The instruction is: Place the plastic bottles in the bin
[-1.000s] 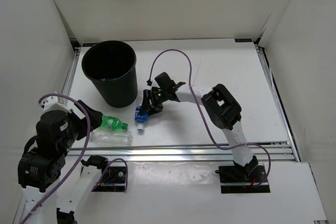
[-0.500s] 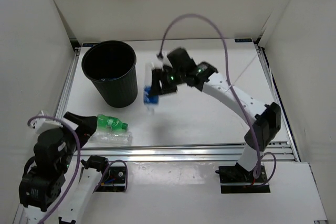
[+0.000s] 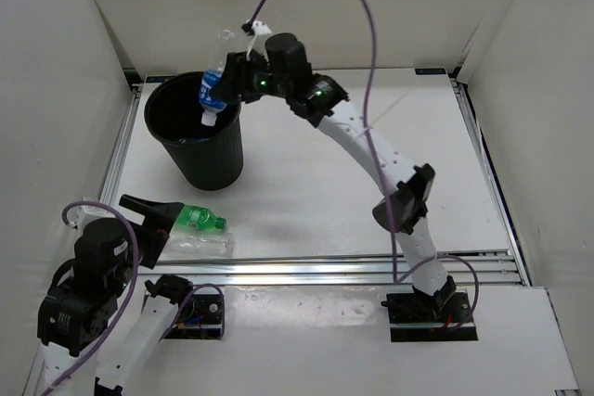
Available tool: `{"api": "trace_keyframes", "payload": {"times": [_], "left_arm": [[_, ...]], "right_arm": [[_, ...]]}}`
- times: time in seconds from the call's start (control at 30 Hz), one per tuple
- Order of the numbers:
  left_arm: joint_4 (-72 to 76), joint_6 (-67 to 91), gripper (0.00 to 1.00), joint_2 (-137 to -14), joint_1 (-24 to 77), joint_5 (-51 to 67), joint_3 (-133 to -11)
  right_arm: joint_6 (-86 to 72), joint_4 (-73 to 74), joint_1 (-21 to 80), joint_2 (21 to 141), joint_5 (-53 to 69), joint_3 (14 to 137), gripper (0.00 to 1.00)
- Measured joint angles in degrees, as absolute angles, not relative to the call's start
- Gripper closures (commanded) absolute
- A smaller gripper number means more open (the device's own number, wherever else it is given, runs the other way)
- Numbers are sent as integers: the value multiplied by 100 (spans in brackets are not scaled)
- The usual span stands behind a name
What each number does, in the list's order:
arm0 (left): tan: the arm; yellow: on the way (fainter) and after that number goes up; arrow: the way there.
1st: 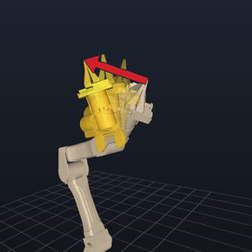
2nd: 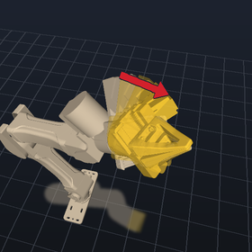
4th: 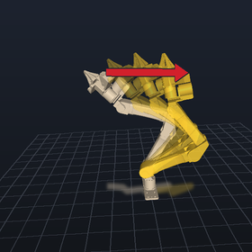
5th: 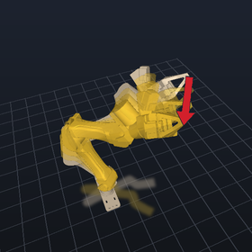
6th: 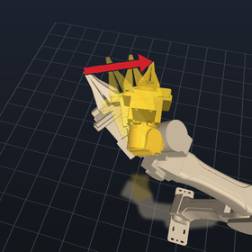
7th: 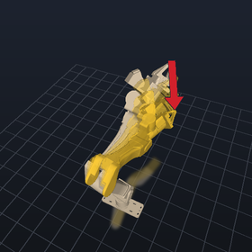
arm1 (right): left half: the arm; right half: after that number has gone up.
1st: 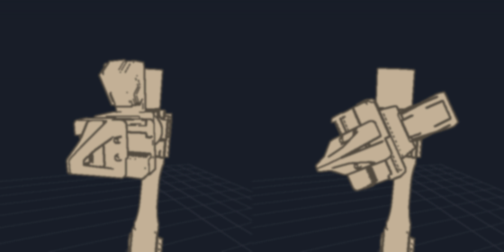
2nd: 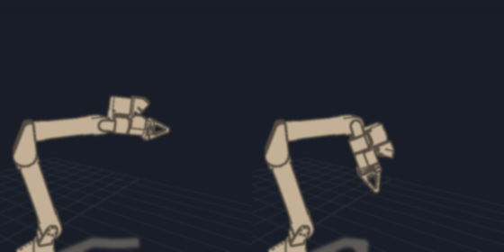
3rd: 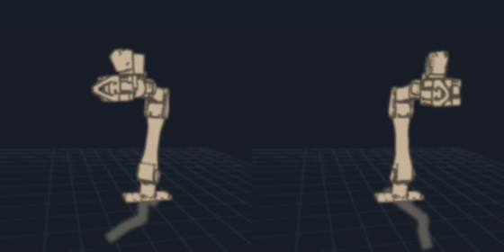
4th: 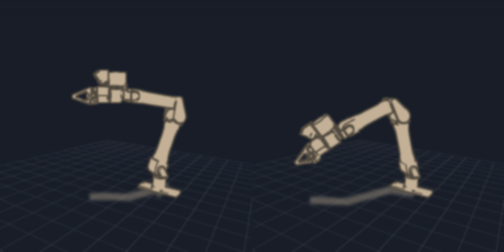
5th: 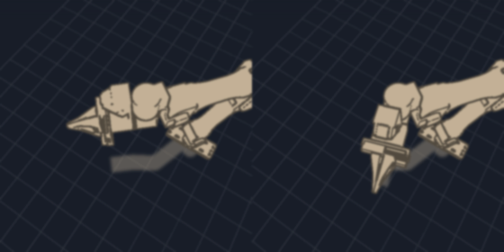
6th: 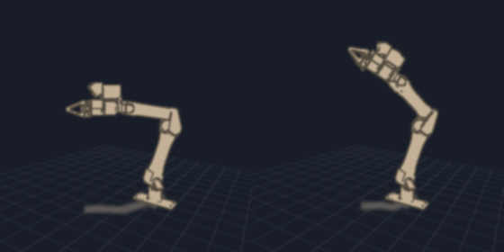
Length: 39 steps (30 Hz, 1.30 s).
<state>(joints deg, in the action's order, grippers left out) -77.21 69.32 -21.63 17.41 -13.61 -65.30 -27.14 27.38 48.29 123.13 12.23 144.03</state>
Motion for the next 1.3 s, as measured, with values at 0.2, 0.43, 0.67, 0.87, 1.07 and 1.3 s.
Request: {"api": "trace_keyframes", "payload": {"times": [0.2,0.43,0.67,0.87,1.07,1.3], "left_arm": [[-7673,7081,0,-2464,1802,-1144,-6519],[-7675,7502,0,-2368,1802,-915,-6080],[-7699,8630,0,-1782,1802,-987,-4998],[-7725,9039,0,-2270,1802,-1280,-4283],[-7118,9190,0,-2510,1802,-1433,-3470],[-6547,9205,0,-2834,1802,-1562,-3006]], "right_arm": [[-2316,2349,4912,12973,1135,14265,15],[-1533,2176,5124,12057,593,13826,0],[-1284,2408,5164,9979,49,13694,0],[-1487,3017,5137,9091,158,13535,0],[-1649,3804,4893,9139,781,12809,0],[-1619,4399,4604,9325,1288,12529,0]]}}
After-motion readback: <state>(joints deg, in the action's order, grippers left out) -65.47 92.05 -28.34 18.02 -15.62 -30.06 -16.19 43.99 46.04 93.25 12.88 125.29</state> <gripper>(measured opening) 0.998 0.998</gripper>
